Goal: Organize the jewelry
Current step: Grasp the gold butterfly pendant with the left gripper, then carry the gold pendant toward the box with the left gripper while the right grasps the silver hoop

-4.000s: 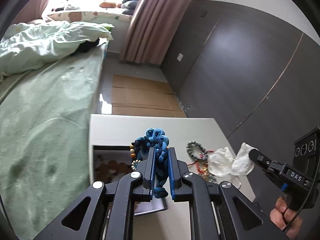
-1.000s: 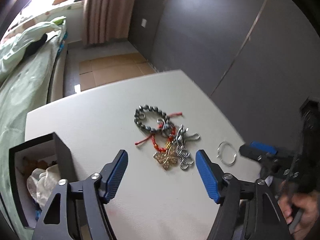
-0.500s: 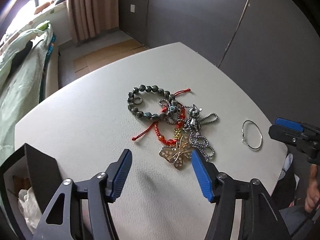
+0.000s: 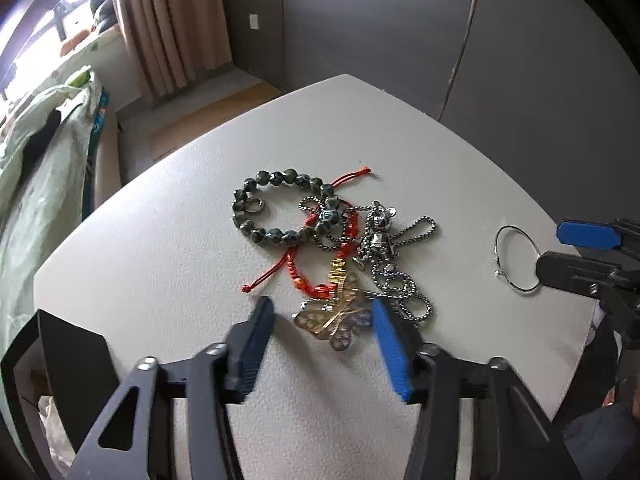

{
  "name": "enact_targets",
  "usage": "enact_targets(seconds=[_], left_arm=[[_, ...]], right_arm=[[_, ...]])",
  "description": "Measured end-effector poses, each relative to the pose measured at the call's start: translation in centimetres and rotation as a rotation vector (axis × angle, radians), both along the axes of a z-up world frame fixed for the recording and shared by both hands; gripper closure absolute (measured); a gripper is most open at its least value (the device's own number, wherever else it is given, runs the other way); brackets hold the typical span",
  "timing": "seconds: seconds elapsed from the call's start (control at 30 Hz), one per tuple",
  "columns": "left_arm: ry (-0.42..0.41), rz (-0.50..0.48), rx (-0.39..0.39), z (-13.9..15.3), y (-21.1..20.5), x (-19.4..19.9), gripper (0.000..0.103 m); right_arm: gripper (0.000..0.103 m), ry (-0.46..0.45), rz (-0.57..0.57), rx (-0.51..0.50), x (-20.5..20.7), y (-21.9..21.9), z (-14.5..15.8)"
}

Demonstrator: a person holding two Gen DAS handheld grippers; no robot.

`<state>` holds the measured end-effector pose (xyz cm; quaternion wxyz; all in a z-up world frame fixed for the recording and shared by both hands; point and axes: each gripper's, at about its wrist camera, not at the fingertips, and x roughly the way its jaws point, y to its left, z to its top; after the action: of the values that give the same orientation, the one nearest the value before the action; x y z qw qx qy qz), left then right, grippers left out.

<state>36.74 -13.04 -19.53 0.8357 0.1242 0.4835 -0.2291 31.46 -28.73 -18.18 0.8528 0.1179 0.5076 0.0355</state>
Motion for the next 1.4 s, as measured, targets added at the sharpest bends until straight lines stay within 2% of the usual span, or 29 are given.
enact_targets(seconds=[0.1,0.17,0.2,0.27,0.4,0.53,0.93,1.2,1.23,1.3,1.4], left_arm=[[0.016,0.009,-0.023,0.1,0.4,-0.1,0.066],[0.03,0.022,-0.051,0.4,1.1,0.3,0.078],[0.047,0.032,-0.078,0.7,1.6,0.5,0.08],[0.067,0.044,-0.104,0.9,2.3,0.8,0.085],[0.087,0.046,-0.145,1.2,2.8,1.0,0.089],[0.062,0.041,-0.169,2.4,3.3,0.5,0.096],[0.005,0.078,-0.257,5.6,5.8,-0.5,0.096],[-0.028,0.105,-0.296,7.2,7.8,-1.3,0.096],[-0.034,0.112,-0.303,7.4,8.1,-1.4,0.096],[-0.044,0.123,-0.312,7.8,8.7,-1.7,0.096],[-0.058,0.143,-0.336,8.4,9.9,-2.0,0.096]], right_arm=[[0.032,0.026,0.047,-0.071,0.5,1.0,-0.3],[0.032,0.043,0.081,-0.134,0.7,1.7,-0.6],[0.032,0.052,0.099,-0.156,0.9,2.0,-0.7],[0.033,0.06,0.123,-0.168,1.0,2.3,-0.7],[0.032,0.068,0.143,-0.199,1.1,2.6,-0.7],[0.032,0.063,0.144,-0.189,1.2,2.6,-0.3],[0.032,0.076,0.204,-0.266,1.4,3.6,-1.2],[0.032,0.063,0.226,-0.28,2.2,4.1,-2.0],[0.035,0.058,0.228,-0.288,2.1,4.2,-2.0],[0.052,0.05,0.235,-0.291,1.9,4.3,-1.9],[0.052,0.048,0.233,-0.275,1.8,4.4,-2.0]])
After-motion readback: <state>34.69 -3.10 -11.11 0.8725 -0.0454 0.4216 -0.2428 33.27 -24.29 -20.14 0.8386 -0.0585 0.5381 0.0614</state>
